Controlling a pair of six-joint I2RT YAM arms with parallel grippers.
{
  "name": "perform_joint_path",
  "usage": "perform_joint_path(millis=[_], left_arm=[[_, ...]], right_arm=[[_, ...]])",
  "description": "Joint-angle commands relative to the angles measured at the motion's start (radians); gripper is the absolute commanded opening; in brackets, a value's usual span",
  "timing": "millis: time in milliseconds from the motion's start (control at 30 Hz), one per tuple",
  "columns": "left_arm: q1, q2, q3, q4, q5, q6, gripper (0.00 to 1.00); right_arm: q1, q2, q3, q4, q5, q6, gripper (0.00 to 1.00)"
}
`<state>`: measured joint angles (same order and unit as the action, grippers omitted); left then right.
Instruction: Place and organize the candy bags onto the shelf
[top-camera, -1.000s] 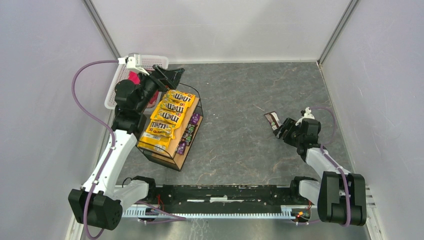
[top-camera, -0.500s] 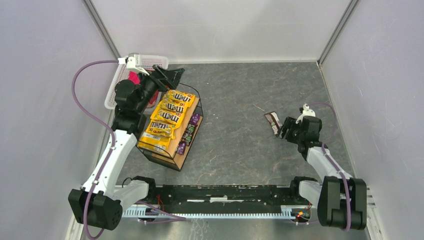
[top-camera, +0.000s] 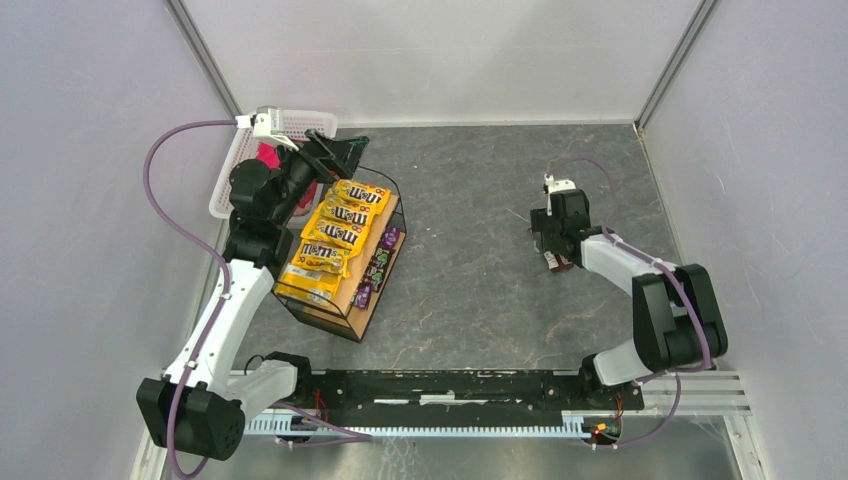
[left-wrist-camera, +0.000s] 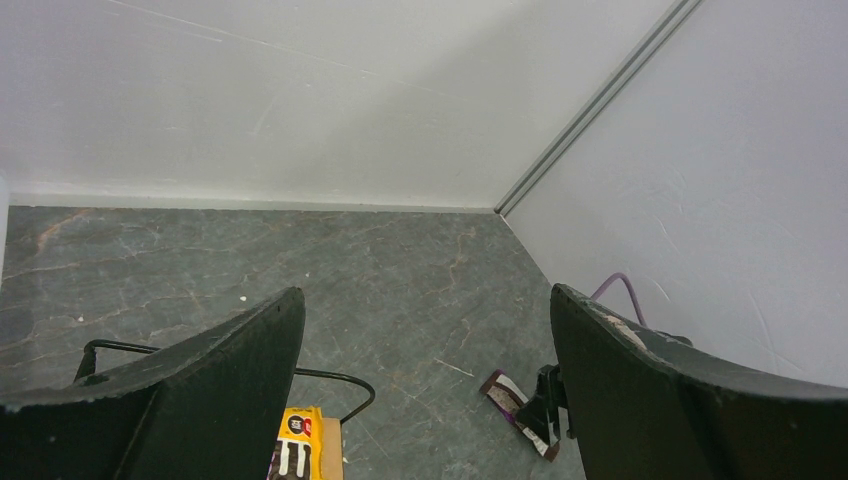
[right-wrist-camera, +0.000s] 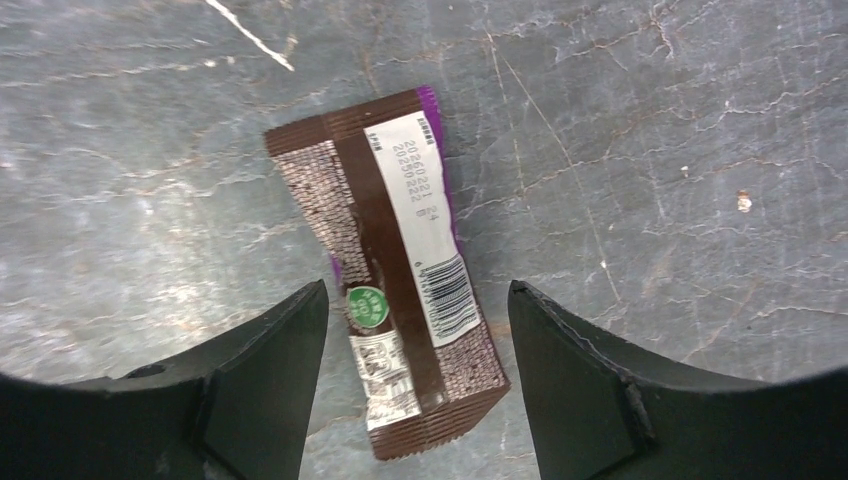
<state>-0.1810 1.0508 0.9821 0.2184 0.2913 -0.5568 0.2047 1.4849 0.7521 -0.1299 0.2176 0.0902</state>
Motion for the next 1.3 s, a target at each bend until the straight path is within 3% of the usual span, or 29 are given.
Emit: perform_joint_path(millis=[0, 200, 400, 767, 933, 1033, 1167, 1267], left_arm=[[-0.003, -0.019, 0.023, 0.030, 0.011, -0.014, 0.98], [-0.003, -0.015, 0.024, 0.030, 0.016, -0.017, 0.98], [-0.003, -0.005, 0.023, 0.030, 0.016, -0.019, 0.98], [-0.003, -0.002, 0.021, 0.030, 0.012, -0.014, 0.98], [-0.003, -0.001, 0.021, 0.030, 0.011, -0.012, 0.98], [-0.003, 0.000, 0.020, 0.030, 0.010, -0.011, 0.98], [-0.003, 0.001, 0.021, 0.030, 0.008, -0.011, 0.98], [-0.003, -0.001, 0.020, 0.030, 0.007, -0.009, 0.98]], right_arm=[[0.024, 0.040, 0.049, -0.021, 0.106, -0.068, 0.70], [0.086, 0.071, 0.056, -0.036, 0.166, -0.082, 0.67], [0.092, 0.089, 0.046, -0.021, 0.132, -0.065, 0.68], [0.112, 0.062, 0.020, -0.018, 0.069, -0.027, 0.34], [0.155, -0.026, -0.013, -0.018, -0.132, 0.039, 0.28], [0.163, -0.097, -0.051, 0.041, -0.420, 0.131, 0.27], [0.181, -0.128, -0.188, 0.373, -0.877, 0.428, 0.27], [0.256, -0.055, -0.267, 0.713, -1.043, 0.716, 0.27]])
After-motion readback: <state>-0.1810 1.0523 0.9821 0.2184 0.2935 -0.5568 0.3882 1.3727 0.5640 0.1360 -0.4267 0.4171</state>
